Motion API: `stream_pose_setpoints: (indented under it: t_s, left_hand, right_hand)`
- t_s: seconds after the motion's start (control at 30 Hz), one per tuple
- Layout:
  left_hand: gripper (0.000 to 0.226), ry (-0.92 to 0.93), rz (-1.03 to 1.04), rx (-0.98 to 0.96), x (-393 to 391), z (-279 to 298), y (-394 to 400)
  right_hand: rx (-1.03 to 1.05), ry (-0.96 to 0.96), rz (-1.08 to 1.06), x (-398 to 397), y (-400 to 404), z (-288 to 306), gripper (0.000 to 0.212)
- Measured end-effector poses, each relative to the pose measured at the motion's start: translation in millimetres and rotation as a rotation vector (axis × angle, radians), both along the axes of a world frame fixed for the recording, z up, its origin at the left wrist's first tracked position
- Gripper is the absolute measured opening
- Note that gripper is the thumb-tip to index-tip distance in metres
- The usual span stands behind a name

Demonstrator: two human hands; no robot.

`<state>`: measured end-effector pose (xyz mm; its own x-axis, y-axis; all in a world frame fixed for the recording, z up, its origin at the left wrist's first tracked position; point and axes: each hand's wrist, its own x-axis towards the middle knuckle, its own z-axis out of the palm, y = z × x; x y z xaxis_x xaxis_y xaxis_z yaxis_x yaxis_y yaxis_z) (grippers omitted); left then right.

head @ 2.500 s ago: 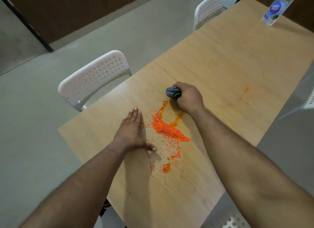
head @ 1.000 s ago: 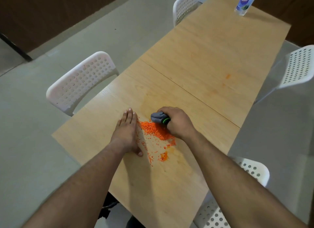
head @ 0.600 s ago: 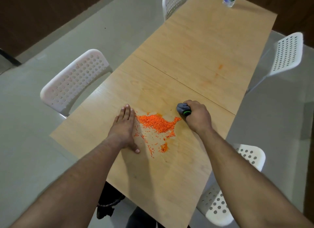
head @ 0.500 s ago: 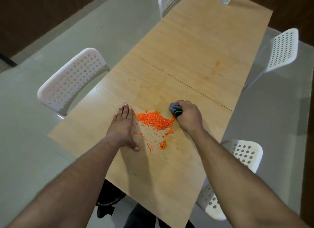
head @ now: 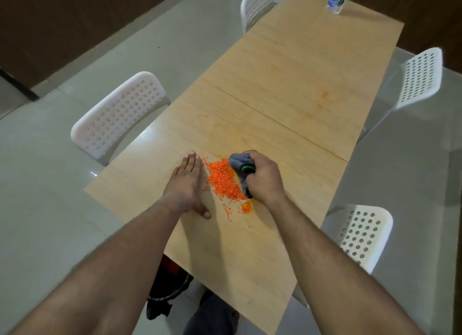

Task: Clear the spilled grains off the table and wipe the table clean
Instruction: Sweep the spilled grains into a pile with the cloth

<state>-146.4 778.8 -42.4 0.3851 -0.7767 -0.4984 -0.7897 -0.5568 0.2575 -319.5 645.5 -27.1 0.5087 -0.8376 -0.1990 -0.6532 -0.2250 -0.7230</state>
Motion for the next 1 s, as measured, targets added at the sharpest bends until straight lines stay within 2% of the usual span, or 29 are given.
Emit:
stream_pose_setpoints:
  t_s: [0.07, 0.2, 0.37, 0.5, 0.7, 0.87, 1.0]
  left_hand:
    - [0.183, 0.007, 0.009, -0.013, 0, -1, -1]
    - [0.183, 0.006, 0.011, -0.015, -1, -4, -2]
    - [0.181, 0.013, 0.024, -0.051, -1, -7, 3]
    - [0.180, 0.015, 0.016, -0.055, 1, -9, 2]
    - [0.183, 0.038, 0.033, -0.056, 3, -11, 4]
    - [0.182, 0.033, 0.028, -0.066, 6, -4, 12]
    - [0.183, -0.005, 0.026, -0.041, 14, -4, 17]
  right_hand:
    - [-0.039, -0.002, -0.071, -15, -11, 3, 0.055]
    - [-0.101, 0.092, -0.173, -49, -22, -2, 0.036]
    - [-0.156, 0.228, -0.146, -53, 15, -26, 0.040]
    - [-0.144, 0.212, -0.165, -29, 55, -31, 0.051]
    - [-0.042, 0.096, -0.146, 9, 87, -31, 0.048]
    - [0.032, -0.089, -0.193, 8, 69, -14, 0.041]
    - [-0.052, -0.067, -0.288, 1, 19, -3, 0.038]
